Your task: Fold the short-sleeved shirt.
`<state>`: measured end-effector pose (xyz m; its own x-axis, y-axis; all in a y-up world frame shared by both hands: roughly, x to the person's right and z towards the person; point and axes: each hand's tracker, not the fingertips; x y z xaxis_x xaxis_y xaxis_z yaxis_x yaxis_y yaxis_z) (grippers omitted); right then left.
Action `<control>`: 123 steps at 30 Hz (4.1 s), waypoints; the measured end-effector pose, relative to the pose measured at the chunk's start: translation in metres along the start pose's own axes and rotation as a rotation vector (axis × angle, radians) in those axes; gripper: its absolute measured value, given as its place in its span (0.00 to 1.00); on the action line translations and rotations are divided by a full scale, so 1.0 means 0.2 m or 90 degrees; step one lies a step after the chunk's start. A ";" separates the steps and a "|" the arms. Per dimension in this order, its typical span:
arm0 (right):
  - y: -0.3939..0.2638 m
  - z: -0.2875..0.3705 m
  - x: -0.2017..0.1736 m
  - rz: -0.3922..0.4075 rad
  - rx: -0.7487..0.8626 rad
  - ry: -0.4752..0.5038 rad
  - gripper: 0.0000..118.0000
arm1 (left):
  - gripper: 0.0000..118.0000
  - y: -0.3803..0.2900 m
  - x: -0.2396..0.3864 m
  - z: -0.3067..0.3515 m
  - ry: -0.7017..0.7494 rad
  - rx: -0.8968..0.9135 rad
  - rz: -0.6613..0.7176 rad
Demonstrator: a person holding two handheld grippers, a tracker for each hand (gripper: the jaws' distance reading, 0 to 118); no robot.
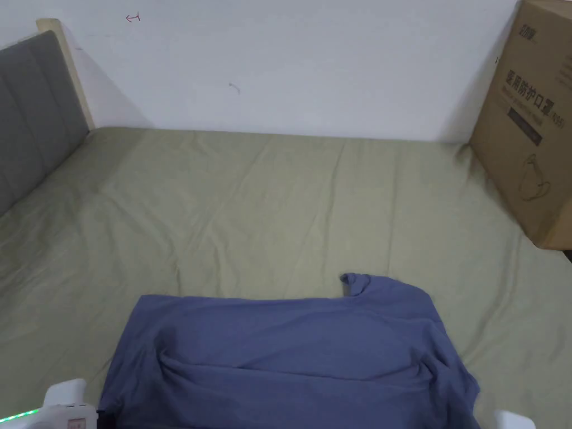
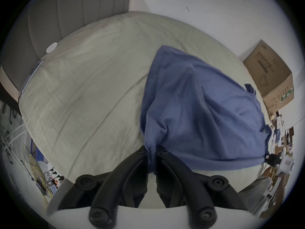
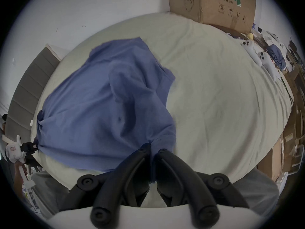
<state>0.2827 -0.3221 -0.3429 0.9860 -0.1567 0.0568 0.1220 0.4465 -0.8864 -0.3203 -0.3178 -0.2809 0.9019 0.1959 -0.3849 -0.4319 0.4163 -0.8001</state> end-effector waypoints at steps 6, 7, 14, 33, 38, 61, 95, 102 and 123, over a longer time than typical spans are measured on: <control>0.06 0.12 -0.06 0.031 0.029 -0.011 0.30 | 0.44 0.04 0.09 0.07 0.017 0.011 -0.045; 0.09 0.17 -0.07 0.035 0.035 -0.005 0.48 | 0.62 0.05 0.10 0.10 0.007 0.017 -0.041; 0.34 0.68 -0.27 0.069 0.272 0.052 0.80 | 0.75 0.23 0.25 0.55 -0.169 0.213 0.041; 0.39 1.21 -0.68 0.140 0.604 0.023 0.00 | 0.00 0.29 0.77 1.02 -0.102 0.580 -0.186; 0.40 1.18 -0.65 0.150 0.603 0.034 0.00 | 0.00 0.27 0.79 1.00 -0.083 0.568 -0.232; 0.71 0.75 -0.70 0.142 0.523 0.039 0.00 | 0.00 0.98 0.53 0.15 -0.025 0.250 -0.159; 1.16 -0.17 -0.39 0.117 0.223 -0.025 0.29 | 0.02 1.01 0.47 -0.28 -0.037 0.131 -0.163; 1.28 -0.56 -0.35 0.135 0.091 -0.061 0.84 | 0.02 0.97 0.47 -0.12 -0.066 0.157 -0.149; 1.06 0.03 -0.36 0.153 0.196 0.031 0.01 | 0.02 0.86 0.34 0.07 -0.063 0.175 -0.103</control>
<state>0.2389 -0.2117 -0.5326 0.9850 -0.0530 -0.1641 -0.0766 0.7180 -0.6918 -0.3333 -0.2204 -0.4386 0.9607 0.1871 -0.2050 -0.2774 0.6708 -0.6878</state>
